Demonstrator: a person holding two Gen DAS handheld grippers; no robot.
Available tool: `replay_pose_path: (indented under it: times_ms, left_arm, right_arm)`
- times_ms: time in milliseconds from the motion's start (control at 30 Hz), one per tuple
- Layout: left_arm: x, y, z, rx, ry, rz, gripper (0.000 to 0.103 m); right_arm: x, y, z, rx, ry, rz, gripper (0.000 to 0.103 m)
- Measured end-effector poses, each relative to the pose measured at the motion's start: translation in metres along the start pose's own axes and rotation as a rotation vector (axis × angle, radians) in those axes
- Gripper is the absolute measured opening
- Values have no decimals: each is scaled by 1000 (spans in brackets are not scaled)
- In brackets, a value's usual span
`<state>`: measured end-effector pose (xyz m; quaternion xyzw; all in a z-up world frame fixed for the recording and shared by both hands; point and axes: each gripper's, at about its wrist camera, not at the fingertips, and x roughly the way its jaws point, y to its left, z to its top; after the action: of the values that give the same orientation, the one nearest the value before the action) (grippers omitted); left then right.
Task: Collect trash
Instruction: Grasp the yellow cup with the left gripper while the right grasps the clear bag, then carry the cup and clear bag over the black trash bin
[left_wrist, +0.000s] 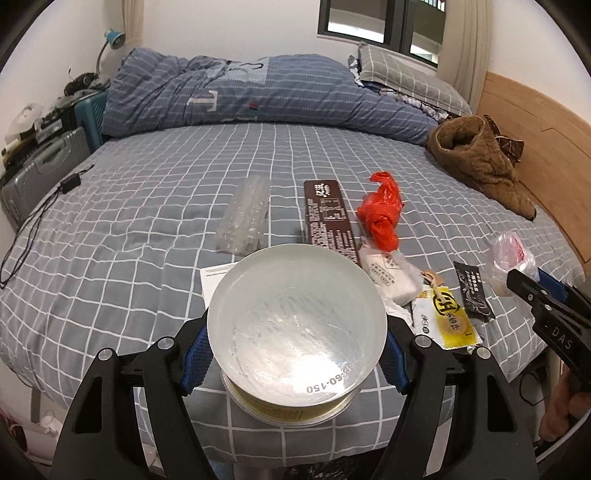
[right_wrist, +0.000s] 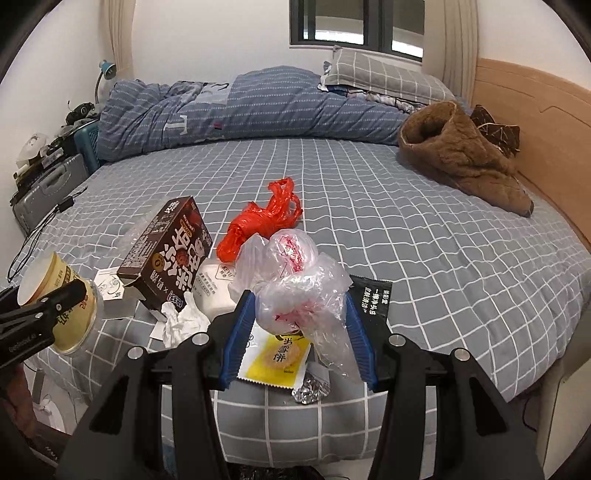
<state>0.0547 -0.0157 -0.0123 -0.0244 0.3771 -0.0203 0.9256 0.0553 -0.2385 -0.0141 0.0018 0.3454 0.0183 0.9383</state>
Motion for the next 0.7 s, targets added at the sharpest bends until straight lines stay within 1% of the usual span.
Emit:
replay_pose_path:
  times_ms: [167,233,367,700]
  left_arm:
    - [-8,-5,-1,-3,-5,-8,72]
    - [-12,-6,-3,5,-10,0,72]
    - [-20,-3,-6,-11,-26,-6,72]
    - [-32,-10,-31,-8,-11,-12,72]
  right_arm:
    - [-13,0,-4,2,-13,-3,47]
    - [-16,2,-7,2,-12,-2,47]
    - [-21,6,-13,-5,-8,3,47]
    - [-39,18,-32,-20,-1,23,47]
